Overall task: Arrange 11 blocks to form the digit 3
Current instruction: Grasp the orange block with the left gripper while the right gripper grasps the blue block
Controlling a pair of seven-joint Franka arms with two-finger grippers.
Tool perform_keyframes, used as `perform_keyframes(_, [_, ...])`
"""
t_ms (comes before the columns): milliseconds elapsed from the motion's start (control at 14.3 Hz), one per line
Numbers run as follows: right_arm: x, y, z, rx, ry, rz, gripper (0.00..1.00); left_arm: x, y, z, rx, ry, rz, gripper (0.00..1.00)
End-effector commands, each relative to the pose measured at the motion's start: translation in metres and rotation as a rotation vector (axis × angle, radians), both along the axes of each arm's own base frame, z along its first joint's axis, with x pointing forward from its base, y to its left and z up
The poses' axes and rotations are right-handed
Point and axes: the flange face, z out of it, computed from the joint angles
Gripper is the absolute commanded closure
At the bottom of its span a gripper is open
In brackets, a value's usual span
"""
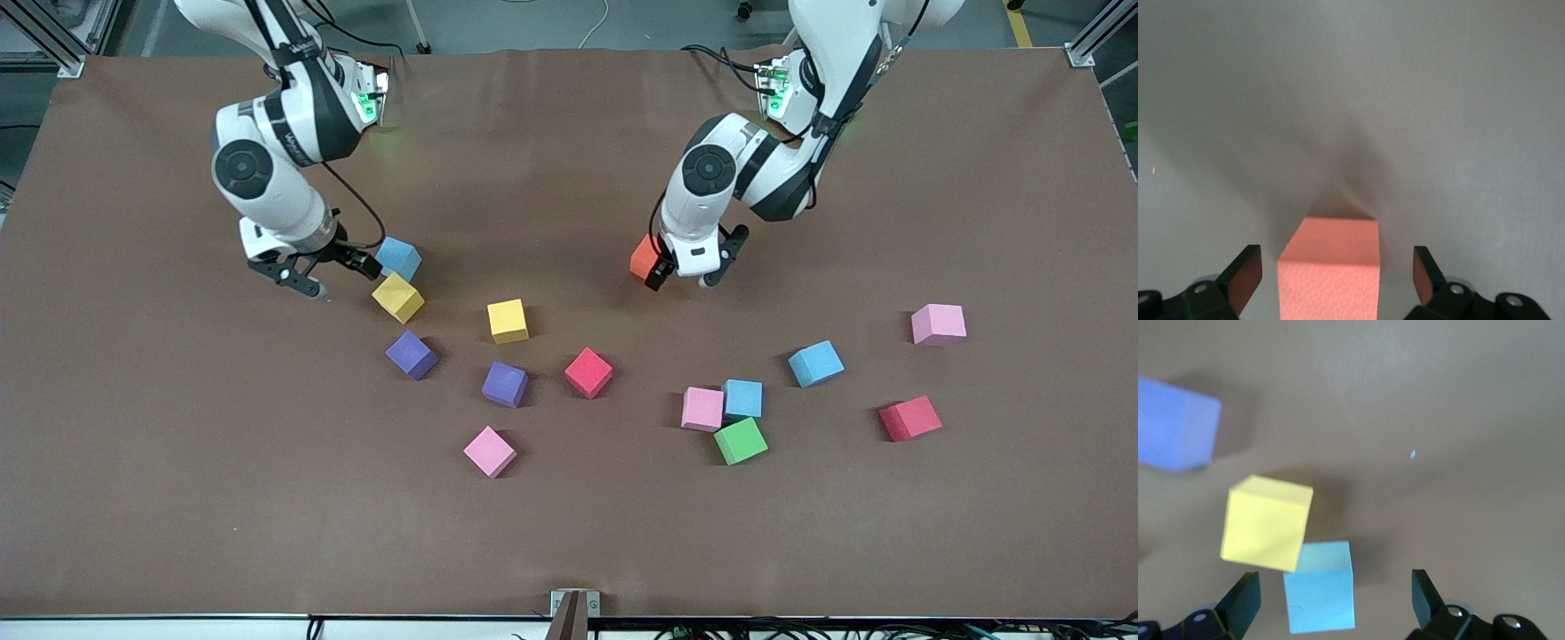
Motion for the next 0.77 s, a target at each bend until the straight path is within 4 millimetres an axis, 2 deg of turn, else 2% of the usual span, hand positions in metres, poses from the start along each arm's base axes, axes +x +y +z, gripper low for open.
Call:
perform_keyframes(0, [-0.028,0.005,-0.010,0.017,-0.023,-0.002,0.00,-0.004,0.003,-0.003,-0.008,0.009,0.038,0.00])
perform_keyframes(279, [-0.035,0.021,-0.032,0.037,-0.068,-0.009,0.00,-0.012,-0.009,-0.019,-0.035,0.019,0.046,0.00])
perform_keyframes(349, [-0.037,0.027,-0.041,0.035,-0.069,-0.008,0.00,-0.015,-0.011,-0.024,-0.034,0.028,0.046,0.04])
perform_keyframes(419, [-0.040,0.035,-0.050,0.037,-0.075,-0.008,0.00,-0.019,-0.014,-0.027,-0.033,0.035,0.036,0.13])
perform_keyframes(488, [-0.041,0.041,-0.059,0.039,-0.085,-0.006,0.00,-0.024,-0.019,-0.026,-0.037,0.038,0.026,0.25])
perform_keyframes(698, [-0.042,0.042,-0.073,0.037,-0.086,-0.002,0.00,-0.020,-0.026,-0.024,-0.048,0.028,-0.020,0.68])
